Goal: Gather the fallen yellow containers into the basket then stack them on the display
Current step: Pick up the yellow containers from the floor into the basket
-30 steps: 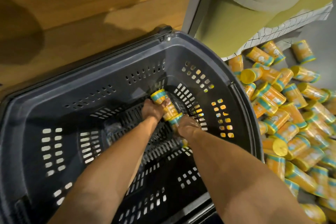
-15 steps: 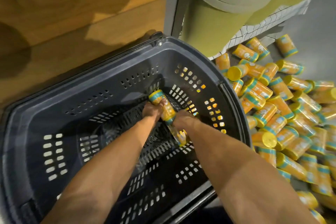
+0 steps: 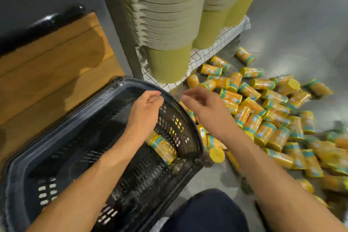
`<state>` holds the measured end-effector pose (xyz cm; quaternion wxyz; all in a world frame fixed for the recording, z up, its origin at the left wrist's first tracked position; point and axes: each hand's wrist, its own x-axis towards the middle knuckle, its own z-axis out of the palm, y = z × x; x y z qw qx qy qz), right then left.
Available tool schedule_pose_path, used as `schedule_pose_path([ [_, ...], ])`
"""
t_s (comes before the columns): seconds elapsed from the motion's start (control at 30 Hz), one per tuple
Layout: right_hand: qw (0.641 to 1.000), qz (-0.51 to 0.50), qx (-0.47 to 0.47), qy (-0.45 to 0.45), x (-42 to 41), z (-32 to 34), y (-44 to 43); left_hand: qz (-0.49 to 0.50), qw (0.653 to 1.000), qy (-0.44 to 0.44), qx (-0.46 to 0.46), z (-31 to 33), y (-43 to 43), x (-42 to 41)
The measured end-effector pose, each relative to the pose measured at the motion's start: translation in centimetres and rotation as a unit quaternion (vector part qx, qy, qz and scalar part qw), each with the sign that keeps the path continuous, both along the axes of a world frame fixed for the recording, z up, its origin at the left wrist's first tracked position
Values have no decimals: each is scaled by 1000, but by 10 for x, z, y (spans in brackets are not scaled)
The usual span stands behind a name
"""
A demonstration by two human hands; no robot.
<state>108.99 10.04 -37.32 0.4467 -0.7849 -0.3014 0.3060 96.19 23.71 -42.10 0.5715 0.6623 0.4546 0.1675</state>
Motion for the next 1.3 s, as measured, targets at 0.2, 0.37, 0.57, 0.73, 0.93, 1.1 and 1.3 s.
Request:
schedule_pose_path([
  [0.2,982,-185,44,16,71,-14,-152,-167,984,-53,39,29,-103,81],
  [0.37,947,-316,32,43,88,-59,-282,-251,965,-73,34,-4,-195,139],
  [0.57,917,-391,-45,58,75,-133,-395,-396,918,-24,12,-71,-275,174],
  [0.73,891,-407,-164,118,44,-238,-452,-524,846,77,64,-158,-317,188],
  [0.93,864,-345,-343,130,-4,-335,-475,-629,736,199,153,-252,-372,182],
  [1.1,850,-283,-443,17,-11,-377,-470,-645,688,207,260,-293,-385,179],
  [1.3,850,-256,-460,11,0,-376,-469,-579,767,189,200,-263,-374,187],
])
